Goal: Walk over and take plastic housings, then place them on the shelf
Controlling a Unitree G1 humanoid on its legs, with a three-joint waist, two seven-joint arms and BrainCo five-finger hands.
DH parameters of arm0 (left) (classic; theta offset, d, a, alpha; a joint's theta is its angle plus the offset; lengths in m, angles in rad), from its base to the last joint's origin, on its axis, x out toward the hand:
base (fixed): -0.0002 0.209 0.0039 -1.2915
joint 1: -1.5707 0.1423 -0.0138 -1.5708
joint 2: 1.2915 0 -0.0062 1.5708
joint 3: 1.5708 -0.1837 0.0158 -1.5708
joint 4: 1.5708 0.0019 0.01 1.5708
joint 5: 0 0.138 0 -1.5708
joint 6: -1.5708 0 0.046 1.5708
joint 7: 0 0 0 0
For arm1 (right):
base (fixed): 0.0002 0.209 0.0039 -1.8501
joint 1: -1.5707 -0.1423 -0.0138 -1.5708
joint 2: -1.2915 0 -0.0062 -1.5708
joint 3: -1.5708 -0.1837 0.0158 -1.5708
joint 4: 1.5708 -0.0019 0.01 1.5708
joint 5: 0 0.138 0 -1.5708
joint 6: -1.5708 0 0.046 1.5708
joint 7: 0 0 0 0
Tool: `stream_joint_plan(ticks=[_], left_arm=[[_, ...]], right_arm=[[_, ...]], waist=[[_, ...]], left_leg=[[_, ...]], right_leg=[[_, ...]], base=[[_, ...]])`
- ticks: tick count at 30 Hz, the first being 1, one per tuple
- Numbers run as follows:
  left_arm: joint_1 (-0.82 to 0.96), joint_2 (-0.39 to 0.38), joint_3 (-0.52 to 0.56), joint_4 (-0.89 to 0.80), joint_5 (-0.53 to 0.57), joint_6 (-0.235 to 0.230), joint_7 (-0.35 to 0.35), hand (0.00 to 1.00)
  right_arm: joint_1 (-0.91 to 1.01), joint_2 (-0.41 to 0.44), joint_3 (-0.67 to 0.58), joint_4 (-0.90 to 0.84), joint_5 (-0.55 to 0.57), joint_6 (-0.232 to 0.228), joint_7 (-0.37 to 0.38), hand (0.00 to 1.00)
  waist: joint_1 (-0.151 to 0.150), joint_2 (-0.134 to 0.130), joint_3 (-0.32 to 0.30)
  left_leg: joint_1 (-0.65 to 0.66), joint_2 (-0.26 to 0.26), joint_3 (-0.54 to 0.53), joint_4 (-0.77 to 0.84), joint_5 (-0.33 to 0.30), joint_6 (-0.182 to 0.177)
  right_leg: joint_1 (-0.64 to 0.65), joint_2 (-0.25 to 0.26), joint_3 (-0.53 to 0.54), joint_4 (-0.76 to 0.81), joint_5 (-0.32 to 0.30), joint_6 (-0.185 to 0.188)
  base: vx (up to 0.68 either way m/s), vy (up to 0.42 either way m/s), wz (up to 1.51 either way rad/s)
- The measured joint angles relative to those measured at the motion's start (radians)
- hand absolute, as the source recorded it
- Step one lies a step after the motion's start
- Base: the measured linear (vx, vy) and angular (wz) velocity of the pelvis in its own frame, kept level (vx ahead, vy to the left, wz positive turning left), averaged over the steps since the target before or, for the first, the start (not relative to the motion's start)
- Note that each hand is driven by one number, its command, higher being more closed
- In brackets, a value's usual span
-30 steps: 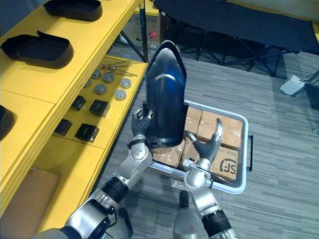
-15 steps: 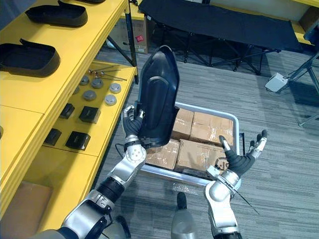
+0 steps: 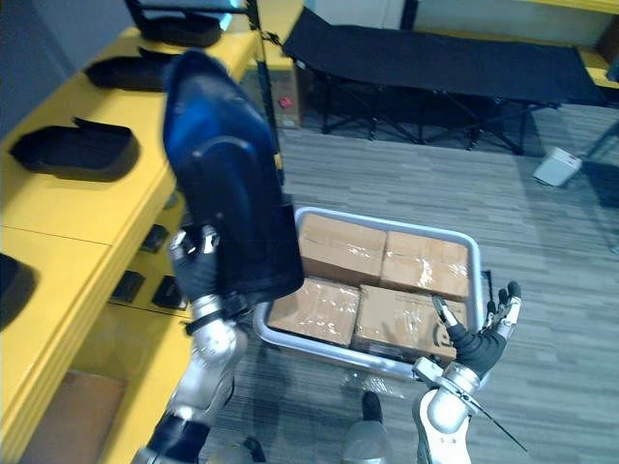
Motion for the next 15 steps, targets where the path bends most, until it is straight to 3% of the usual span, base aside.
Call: stream_joint_plan(ticks=[2, 4, 7, 8, 10, 11, 12, 13, 15], left_arm=[[0.066, 0.005, 0.054, -0.059, -0.030, -0.012, -0.025, 1.00], [0.163, 0.008, 0.146, -0.145, -0.064, -0.033, -0.054, 1.00], [0.264, 0.005, 0.234, -0.222, -0.069, -0.035, -0.090, 1.00], [0.281, 0.004, 0.246, -0.234, -0.073, -0.038, -0.104, 1.00], [0.317, 0.000, 0.298, -0.259, -0.074, -0.048, -0.155, 1.00], [0.323, -0.004, 0.313, -0.259, -0.076, -0.054, -0.168, 1.00], [0.326, -0.006, 0.336, -0.259, -0.086, -0.056, -0.196, 1.00], [0.324, -0.006, 0.349, -0.259, -0.107, -0.057, -0.222, 1.00], [0.325, -0.011, 0.354, -0.259, -0.123, -0.057, -0.266, 1.00]], right_arm=[[-0.024, -0.002, 0.012, 0.029, 0.011, 0.000, 0.025, 0.00], [-0.089, -0.008, 0.060, 0.067, 0.025, 0.000, 0.040, 0.00], [-0.185, -0.025, 0.132, 0.079, 0.021, 0.001, 0.036, 0.00], [-0.207, -0.029, 0.144, 0.079, 0.018, 0.003, 0.033, 0.00], [-0.276, -0.032, 0.181, 0.078, 0.002, 0.017, 0.025, 0.00], [-0.290, -0.032, 0.191, 0.078, 0.002, 0.026, 0.020, 0.00], [-0.300, -0.029, 0.200, 0.074, 0.001, 0.042, 0.014, 0.00], [-0.288, -0.029, 0.198, 0.070, 0.003, 0.055, 0.010, 0.00], [-0.253, -0.031, 0.181, 0.053, 0.004, 0.086, -0.008, 0.00]], waist=[[0.033, 0.000, -0.010], [0.092, -0.012, -0.016], [0.158, -0.027, -0.023], [0.168, -0.031, -0.025], [0.213, -0.055, -0.033], [0.219, -0.060, -0.037], [0.227, -0.068, -0.038], [0.221, -0.077, -0.041], [0.192, -0.095, -0.052]], left_leg=[[0.001, -0.016, -0.034, -0.026, 0.021, 0.002], [-0.001, -0.033, -0.089, -0.053, 0.048, 0.004], [-0.011, -0.055, -0.169, -0.063, 0.065, 0.008], [-0.020, -0.061, -0.181, -0.061, 0.066, 0.010], [-0.043, -0.086, -0.242, -0.065, 0.073, 0.015], [-0.053, -0.089, -0.257, -0.066, 0.073, 0.014], [-0.070, -0.099, -0.301, -0.070, 0.079, 0.015], [-0.081, -0.113, -0.364, -0.083, 0.091, 0.024], [-0.102, -0.135, -0.462, -0.101, 0.126, 0.026]], right_leg=[[0.026, -0.011, -0.045, -0.008, -0.002, 0.001], [0.060, -0.019, -0.110, -0.017, -0.002, 0.001], [0.107, -0.030, -0.199, -0.021, -0.003, 0.001], [0.115, -0.032, -0.216, -0.022, -0.004, 0.002], [0.130, -0.044, -0.266, -0.013, -0.022, 0.007], [0.129, -0.045, -0.270, -0.001, -0.034, 0.001], [0.124, -0.039, -0.253, 0.028, -0.088, 0.004], [0.124, -0.011, -0.203, 0.060, -0.163, 0.003], [0.119, 0.037, -0.120, 0.117, -0.255, -0.029]], base=[[0.03, -0.007, 0.71], [0.01, -0.008, 0.79], [-0.02, 0.009, 0.77], [-0.03, 0.031, 0.78], [-0.04, 0.043, 0.79], [-0.03, 0.043, 0.81], [-0.01, -0.020, 1.12], [-0.01, -0.056, 1.32], [0.01, -0.112, 1.57]])
